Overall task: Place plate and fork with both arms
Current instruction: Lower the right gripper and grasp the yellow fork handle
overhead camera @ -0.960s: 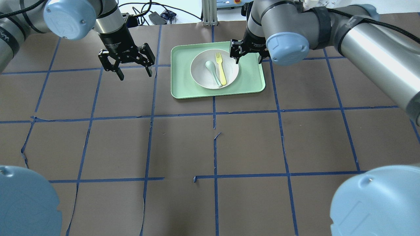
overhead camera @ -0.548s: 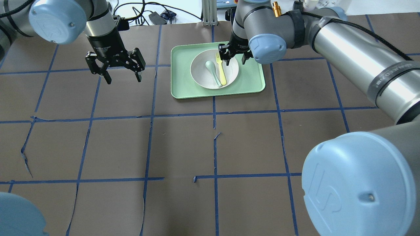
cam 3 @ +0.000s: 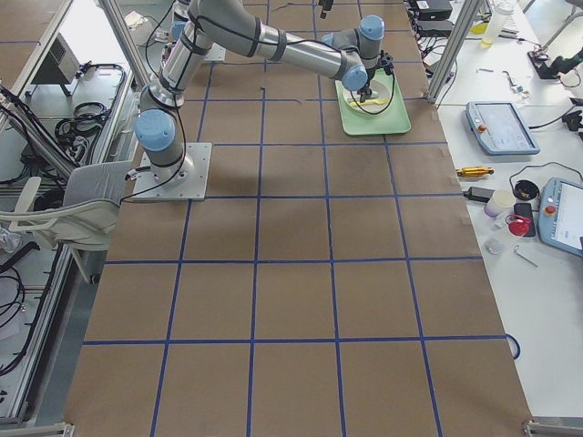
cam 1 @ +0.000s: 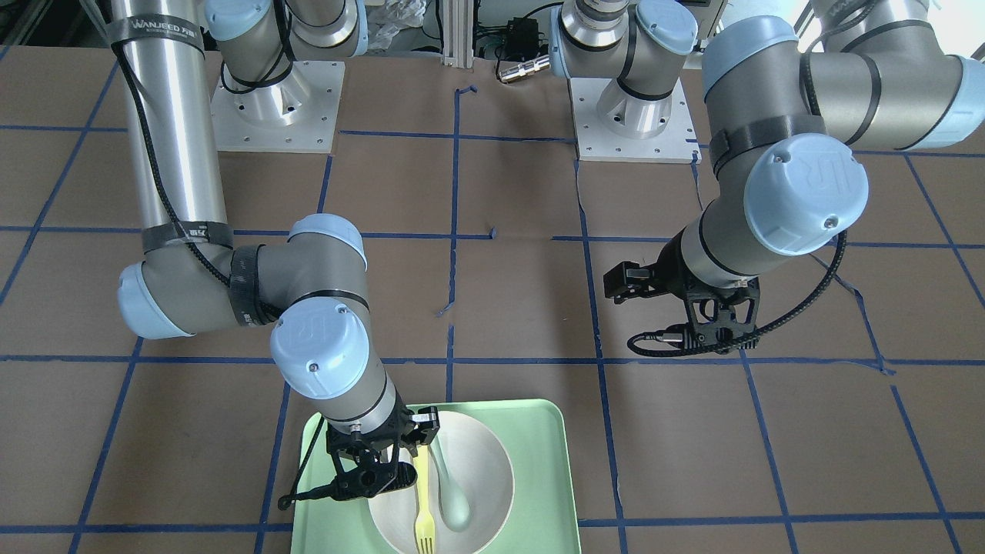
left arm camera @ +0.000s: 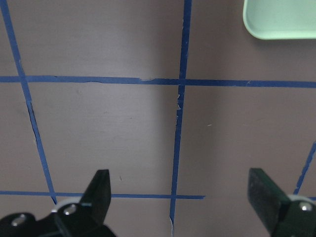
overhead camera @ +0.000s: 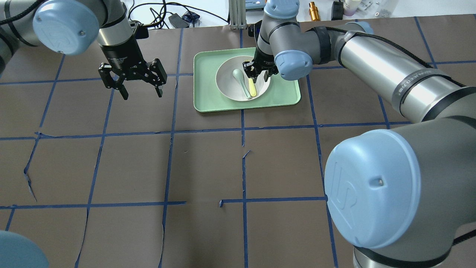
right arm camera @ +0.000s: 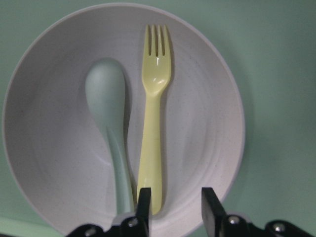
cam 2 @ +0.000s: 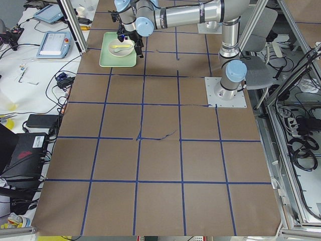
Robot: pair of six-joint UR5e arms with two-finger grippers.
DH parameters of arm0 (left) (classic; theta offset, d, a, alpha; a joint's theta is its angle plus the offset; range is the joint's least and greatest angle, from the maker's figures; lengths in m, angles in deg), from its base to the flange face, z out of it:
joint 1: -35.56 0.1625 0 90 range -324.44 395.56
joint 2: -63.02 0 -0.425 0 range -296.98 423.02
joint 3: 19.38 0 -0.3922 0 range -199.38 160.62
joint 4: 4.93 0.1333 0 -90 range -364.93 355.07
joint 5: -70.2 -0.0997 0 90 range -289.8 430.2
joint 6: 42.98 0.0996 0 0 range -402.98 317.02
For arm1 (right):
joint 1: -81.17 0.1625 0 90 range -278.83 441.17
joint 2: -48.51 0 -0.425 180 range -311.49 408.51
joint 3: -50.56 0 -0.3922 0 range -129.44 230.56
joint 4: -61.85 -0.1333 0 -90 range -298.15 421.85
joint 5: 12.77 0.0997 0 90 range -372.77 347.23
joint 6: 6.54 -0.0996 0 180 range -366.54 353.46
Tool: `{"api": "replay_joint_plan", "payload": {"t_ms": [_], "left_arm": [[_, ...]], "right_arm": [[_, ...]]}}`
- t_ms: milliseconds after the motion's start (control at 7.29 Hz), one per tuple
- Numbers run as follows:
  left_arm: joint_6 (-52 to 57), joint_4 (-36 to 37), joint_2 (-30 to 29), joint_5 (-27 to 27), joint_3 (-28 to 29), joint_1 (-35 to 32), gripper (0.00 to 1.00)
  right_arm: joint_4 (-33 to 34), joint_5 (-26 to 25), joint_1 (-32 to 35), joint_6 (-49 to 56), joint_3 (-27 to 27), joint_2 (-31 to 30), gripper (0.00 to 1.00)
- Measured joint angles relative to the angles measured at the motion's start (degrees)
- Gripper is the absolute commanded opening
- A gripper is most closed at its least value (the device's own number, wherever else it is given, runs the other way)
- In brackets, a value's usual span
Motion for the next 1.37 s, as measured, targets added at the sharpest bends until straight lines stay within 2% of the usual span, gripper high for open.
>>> {"api": "replay_joint_plan", "payload": {"t_ms": [137, 274, 1371], "left_arm": [[0.0, 0.0, 0.1, 0.2, -0.4, -0.2, 1.0], [0.1, -0.1, 0.2, 0.2, -0.8, -0.3, 1.0], [0.1, -0.1, 0.9, 0.4, -2.8, -0.3, 1.0]], "right_arm": [[0.4, 0.3, 0.1, 0.1, 1.1, 1.3, 0.46], [0.5, 0.6, 0.2, 0.1, 2.1, 2.4, 0.38], [0.6, 1.9, 0.5, 0.0, 3.3, 4.7, 0.39]]}}
